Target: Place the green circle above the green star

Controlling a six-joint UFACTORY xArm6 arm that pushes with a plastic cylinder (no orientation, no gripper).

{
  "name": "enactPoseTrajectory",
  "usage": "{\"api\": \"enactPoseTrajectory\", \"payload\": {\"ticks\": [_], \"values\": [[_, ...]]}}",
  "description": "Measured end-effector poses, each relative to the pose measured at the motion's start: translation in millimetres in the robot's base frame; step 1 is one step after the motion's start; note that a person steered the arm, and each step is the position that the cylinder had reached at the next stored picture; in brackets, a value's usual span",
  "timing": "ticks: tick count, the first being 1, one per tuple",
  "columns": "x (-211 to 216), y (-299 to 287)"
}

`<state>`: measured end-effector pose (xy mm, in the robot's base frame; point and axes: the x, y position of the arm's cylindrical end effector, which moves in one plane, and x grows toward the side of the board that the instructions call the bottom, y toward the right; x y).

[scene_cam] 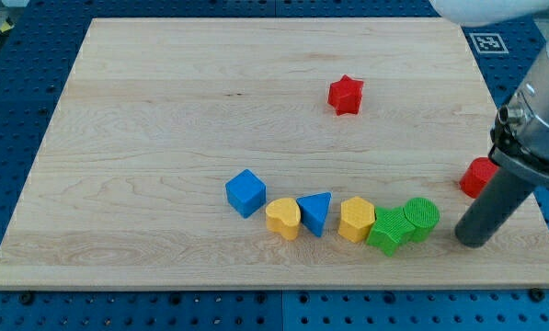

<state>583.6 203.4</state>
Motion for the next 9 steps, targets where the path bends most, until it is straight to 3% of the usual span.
{"api": "enactPoseTrajectory", "payload": {"ticks": [2, 4, 6, 7, 9], "values": [[-25.4, -81.5], [-16.3, -3.6], [-69.0, -43.2], [-69.0, -87.3], [-69.0, -88.6]]}}
